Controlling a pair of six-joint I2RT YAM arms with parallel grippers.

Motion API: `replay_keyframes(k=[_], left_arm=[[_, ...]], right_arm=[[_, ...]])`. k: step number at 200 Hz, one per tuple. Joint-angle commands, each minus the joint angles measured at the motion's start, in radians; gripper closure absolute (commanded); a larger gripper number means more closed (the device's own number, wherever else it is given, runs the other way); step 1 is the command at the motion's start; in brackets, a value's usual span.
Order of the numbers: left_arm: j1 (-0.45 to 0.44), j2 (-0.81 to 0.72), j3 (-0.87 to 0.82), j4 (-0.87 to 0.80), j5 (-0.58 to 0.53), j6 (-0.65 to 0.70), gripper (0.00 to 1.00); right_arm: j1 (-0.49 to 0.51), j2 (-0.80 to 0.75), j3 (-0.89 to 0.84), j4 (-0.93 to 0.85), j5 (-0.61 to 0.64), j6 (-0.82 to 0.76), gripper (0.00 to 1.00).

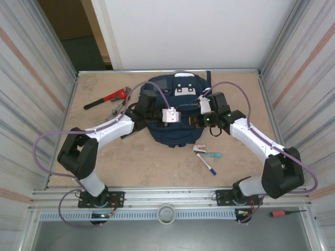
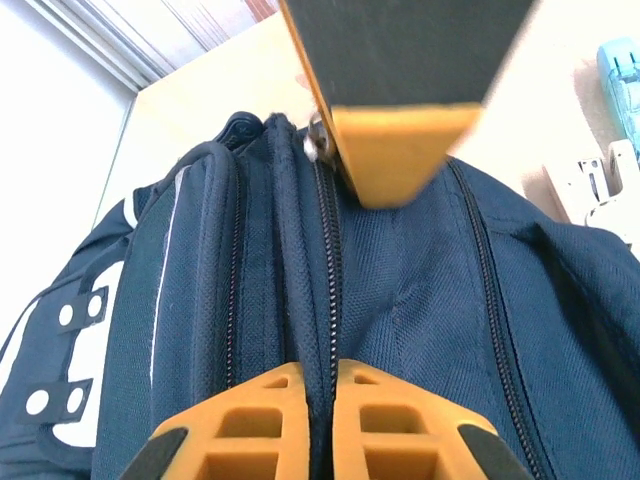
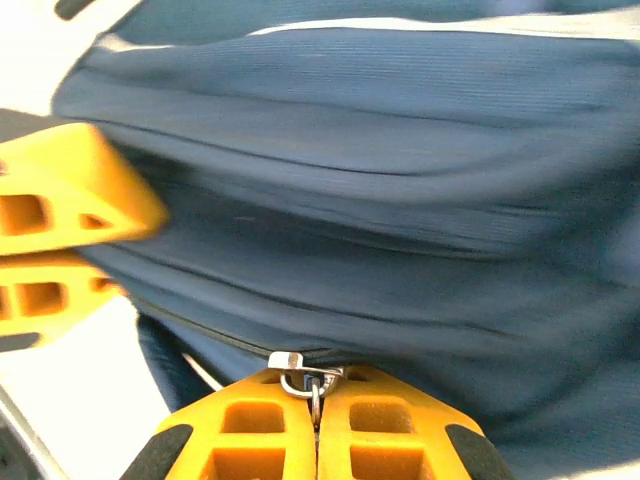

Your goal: Pack the student bag

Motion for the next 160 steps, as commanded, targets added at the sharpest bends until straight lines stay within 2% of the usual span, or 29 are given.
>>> replay_keyframes(k=[1,29,51,63,88,98,116,139,160], left_arm=[[0.088,-0.068,-0.045,0.098,0.108,-0.031,1.00],[0.154,-0.096,-0.083,0.152,0.189,-0.076,1.00],[0.211,-0.109,-0.124,0.181,0.185,-0.107,1.00],[0.222,-0.112,-0.143,0.184,0.145,-0.103,1.00],[0.207,-0.121,-0.146,0.128,0.099,-0.100,0.74],[0.183,-0.133,-0.147,0.107,0.079,-0.096,0.62],[0.130,-0.162,-0.157,0.082,0.015,-0.073,0.47],[0.057,-0.184,-0.162,0.071,-0.054,-0.054,0.35],[-0.019,-0.169,-0.137,0.049,-0.132,-0.013,0.32]], right_arm=[[-0.079,0.013,-0.002,-0.083,0.122,0.040,1.00],[-0.102,0.063,0.041,-0.102,0.196,0.034,1.00],[-0.070,0.087,0.071,-0.073,0.153,-0.005,1.00],[-0.032,0.091,0.082,-0.059,0.122,-0.038,1.00],[0.011,0.100,0.097,-0.032,0.038,-0.041,1.00],[0.024,0.096,0.100,-0.018,0.013,-0.033,1.00],[0.053,0.086,0.107,-0.001,-0.016,-0.020,1.00],[0.082,0.077,0.121,0.003,-0.033,-0.006,1.00],[0.102,0.074,0.129,0.010,-0.045,0.005,1.00]])
